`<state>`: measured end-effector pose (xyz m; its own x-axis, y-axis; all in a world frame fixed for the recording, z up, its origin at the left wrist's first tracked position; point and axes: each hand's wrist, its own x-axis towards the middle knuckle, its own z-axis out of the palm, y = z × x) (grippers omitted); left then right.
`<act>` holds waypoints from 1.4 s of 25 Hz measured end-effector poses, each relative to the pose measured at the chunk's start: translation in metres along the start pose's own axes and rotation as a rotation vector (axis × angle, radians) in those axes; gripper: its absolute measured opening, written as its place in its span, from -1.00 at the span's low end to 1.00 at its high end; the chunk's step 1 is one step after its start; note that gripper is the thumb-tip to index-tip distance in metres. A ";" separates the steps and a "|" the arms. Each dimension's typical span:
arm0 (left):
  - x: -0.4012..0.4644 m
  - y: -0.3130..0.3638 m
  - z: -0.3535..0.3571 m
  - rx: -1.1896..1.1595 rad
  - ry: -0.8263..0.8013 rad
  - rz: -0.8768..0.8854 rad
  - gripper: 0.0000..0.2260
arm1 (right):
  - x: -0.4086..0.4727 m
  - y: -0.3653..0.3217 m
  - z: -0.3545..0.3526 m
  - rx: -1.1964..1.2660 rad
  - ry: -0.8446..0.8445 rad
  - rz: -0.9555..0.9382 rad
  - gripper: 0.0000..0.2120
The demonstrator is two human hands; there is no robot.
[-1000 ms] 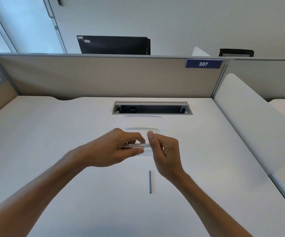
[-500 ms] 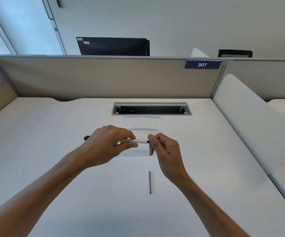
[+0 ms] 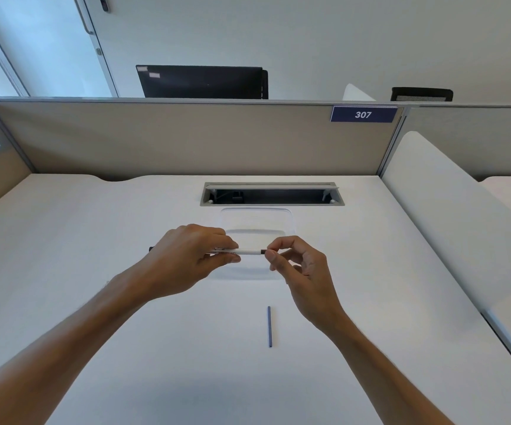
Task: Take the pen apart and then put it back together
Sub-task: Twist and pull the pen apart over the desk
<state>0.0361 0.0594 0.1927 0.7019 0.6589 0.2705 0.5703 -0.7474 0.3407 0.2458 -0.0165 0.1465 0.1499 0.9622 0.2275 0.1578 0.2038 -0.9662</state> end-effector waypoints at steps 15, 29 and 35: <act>0.000 0.000 0.006 0.092 0.048 0.075 -0.65 | 0.003 0.000 -0.002 0.008 0.037 0.001 -0.74; -0.001 -0.005 0.016 0.204 0.097 0.144 -0.66 | -0.003 0.002 -0.008 -0.081 0.005 -0.001 -0.89; -0.003 -0.005 0.019 0.222 0.103 0.168 -0.68 | -0.001 0.004 -0.005 -0.108 0.069 0.015 -0.88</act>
<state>0.0396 0.0595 0.1729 0.7535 0.5214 0.4005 0.5374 -0.8394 0.0816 0.2515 -0.0178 0.1430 0.2188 0.9496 0.2246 0.2586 0.1655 -0.9517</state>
